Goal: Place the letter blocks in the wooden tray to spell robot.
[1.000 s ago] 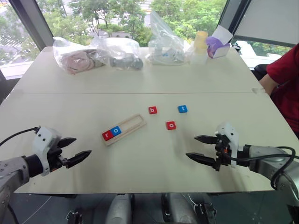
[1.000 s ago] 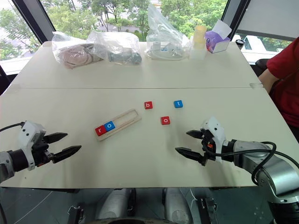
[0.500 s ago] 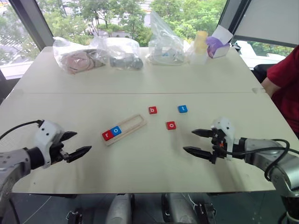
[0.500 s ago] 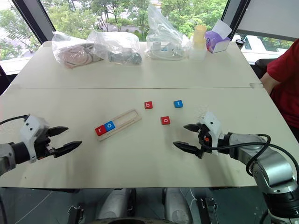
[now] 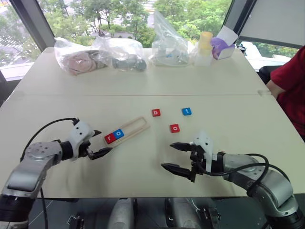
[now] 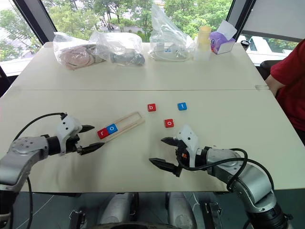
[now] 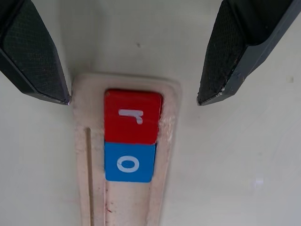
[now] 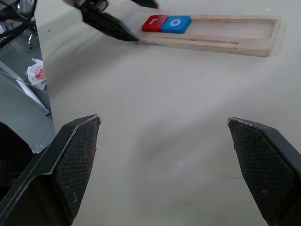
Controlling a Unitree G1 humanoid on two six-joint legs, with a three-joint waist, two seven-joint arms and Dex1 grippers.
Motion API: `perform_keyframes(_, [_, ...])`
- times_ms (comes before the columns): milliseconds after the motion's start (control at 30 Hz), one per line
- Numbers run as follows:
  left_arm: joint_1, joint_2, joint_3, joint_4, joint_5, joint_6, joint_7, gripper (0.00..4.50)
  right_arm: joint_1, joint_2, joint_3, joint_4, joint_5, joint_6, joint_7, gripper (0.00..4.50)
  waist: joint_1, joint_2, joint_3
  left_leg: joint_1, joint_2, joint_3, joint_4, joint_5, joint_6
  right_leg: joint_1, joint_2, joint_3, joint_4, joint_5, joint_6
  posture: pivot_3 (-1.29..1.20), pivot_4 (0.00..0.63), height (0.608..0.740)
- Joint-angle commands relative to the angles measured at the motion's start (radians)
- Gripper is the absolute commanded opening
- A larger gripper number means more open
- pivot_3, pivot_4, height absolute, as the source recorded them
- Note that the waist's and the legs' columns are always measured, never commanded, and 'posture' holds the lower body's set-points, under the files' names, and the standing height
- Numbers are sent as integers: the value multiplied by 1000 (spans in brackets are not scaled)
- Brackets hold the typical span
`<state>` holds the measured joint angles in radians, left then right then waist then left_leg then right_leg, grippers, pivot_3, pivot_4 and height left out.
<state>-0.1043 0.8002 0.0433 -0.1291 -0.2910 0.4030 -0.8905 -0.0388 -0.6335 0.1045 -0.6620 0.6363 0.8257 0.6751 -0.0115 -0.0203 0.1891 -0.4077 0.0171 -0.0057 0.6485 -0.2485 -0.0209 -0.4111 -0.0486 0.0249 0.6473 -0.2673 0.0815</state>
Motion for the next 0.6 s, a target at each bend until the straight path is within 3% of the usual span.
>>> perform_keyframes(33, [-29, -14, -30, 20, 20, -25, -13, 4500, 16, -1, 16, -54, -8, -26, -4, 4468, -1, 0, 0, 0, 0, 0, 0, 0, 0, 0, 0, 0, 0, 0, 0, 0, 150, 740])
perform_keyframes(367, [-58, -38, -99, 101, 76, -69, -44, 4500, 16, 1, 16, -18, -41, -60, -8, 4468, 2, 1, -2, 1, -1, 0, 1, 0, 0, 2, 0, 0, 0, 0, 0, 0, 150, 740])
perform_keyframes(500, [-62, -48, -94, 110, 63, -82, -61, 3222, 24, -5, 7, -1, -56, -78, -5, 4500, 2, 2, -3, 2, -1, 0, 1, 0, 0, 2, 0, 0, 0, 0, 0, 0, 150, 740])
perform_keyframes(600, [-67, -39, -92, 107, 65, -91, -82, 3091, 38, -9, 0, 14, -69, -96, 0, 4500, 2, 2, -4, 2, -1, 0, 1, 0, 0, 3, 0, 0, 0, 0, 0, 0, 150, 740])
